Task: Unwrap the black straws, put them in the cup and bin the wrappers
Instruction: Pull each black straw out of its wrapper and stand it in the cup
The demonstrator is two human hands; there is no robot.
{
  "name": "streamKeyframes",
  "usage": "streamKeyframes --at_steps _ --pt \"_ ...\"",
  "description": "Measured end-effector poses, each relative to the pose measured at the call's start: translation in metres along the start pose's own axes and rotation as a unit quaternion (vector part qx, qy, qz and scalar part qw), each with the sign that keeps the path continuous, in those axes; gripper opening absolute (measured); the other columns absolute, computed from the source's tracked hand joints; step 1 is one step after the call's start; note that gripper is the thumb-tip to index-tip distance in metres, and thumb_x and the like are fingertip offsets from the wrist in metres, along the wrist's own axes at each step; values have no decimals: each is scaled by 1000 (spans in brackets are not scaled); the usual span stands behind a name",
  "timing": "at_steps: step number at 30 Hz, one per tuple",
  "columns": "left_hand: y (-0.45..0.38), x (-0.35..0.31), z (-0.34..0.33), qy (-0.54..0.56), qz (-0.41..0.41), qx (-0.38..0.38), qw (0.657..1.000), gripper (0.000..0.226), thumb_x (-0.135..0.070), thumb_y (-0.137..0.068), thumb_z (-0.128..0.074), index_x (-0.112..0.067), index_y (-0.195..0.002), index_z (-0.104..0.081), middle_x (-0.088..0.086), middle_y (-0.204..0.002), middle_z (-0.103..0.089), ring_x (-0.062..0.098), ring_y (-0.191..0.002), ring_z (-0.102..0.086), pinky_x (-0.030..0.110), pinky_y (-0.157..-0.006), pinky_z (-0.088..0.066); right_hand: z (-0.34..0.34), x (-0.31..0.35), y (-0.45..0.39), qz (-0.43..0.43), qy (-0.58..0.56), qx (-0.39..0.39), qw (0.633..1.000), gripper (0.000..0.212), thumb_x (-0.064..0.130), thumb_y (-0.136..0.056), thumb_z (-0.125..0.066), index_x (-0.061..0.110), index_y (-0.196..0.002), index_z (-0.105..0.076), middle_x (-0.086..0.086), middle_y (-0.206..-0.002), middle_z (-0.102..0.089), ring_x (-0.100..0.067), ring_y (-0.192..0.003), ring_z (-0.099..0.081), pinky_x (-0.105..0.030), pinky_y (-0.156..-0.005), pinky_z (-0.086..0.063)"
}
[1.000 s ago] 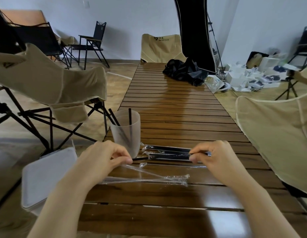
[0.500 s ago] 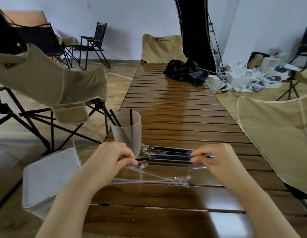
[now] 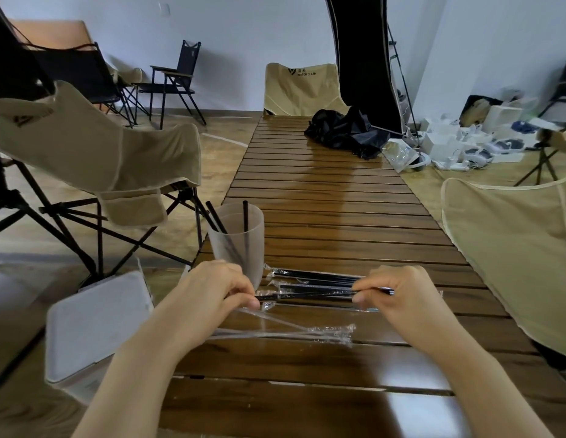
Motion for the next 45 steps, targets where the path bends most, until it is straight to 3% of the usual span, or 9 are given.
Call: streamKeyframes --at_steps 8,13,18,25,31,34,38,41,45 --pt "0 -5 0 10 -1 -19 1000 9 -40 -85 -66 -38 -76 -69 -20 -74 -57 -5 -80 -52 10 -69 -34 -7 3 0 -3 48 49 998 27 15 -84 -68 40 -71 -67 22 -70 -64 6 -74 -60 -2 -66 -39" --pt "-6 -27 -2 25 -8 -23 999 10 -48 -83 -65 -39 -81 -71 -24 -76 -60 -6 -79 -57 11 -72 -41 -25 17 -5 35 99 91 990 17 22 -88 -62 30 -76 -71 17 -71 -65 4 -67 -57 -12 -61 -39" --pt "-4 -8 -1 41 40 -1 998 8 -51 -82 -64 -47 -76 -67 -24 -76 -68 -9 -79 -62 19 -79 -52 -20 7 -9 12 103 77 992 39 22 -89 -60 49 -62 -51 26 -63 -57 11 -69 -57 -4 -60 -36" --pt "2 5 11 7 55 -6 998 12 -49 -83 -62 -52 -71 -62 -27 -77 -66 -9 -78 -61 20 -78 -51 -5 -2 -4 -15 41 81 996 29 24 -90 -61 45 -70 -62 20 -70 -67 10 -79 -59 -1 -68 -39" --pt "-2 -3 9 3 7 -3 1000 6 -38 -86 -65 -41 -86 -71 -24 -77 -61 -11 -88 -55 8 -71 -42 -2 -3 -1 -3 26 74 997 42 18 -89 -61 40 -55 -56 17 -59 -61 1 -68 -60 -5 -62 -38" --pt "-2 0 8 10 0 2 1000 11 -39 -83 -68 -47 -76 -67 -22 -74 -64 -10 -91 -54 12 -70 -42 -5 -5 2 -8 22 82 996 43 18 -90 -60 44 -57 -55 20 -60 -60 4 -68 -60 -5 -63 -39" --pt "-2 3 7 10 -4 7 1000 8 -41 -81 -69 -45 -74 -70 -34 -90 -60 -7 -91 -56 17 -71 -44 -5 -2 3 -9 9 78 997 40 17 -91 -60 45 -61 -57 18 -62 -61 2 -70 -61 -8 -65 -43" --pt "-3 2 2 -7 -11 20 1000 8 -44 -82 -67 -40 -77 -72 -19 -77 -65 -10 -96 -52 12 -71 -43 -5 0 2 0 10 70 997 42 18 -91 -59 46 -59 -55 18 -63 -61 0 -71 -62 -9 -66 -44" --pt "-4 -3 -4 -28 -7 34 999 5 -45 -83 -65 -44 -78 -67 -18 -75 -62 -8 -84 -55 11 -70 -41 -13 -2 1 12 44 89 995 35 22 -92 -57 36 -59 -56 13 -64 -61 -1 -70 -60 -9 -65 -41"
Point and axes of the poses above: each hand's wrist, its own y-axis away from the middle knuckle, its own z-axis out of the back of the hand, x = y × z, the point moved 6 cm from there along -y, towards the middle knuckle
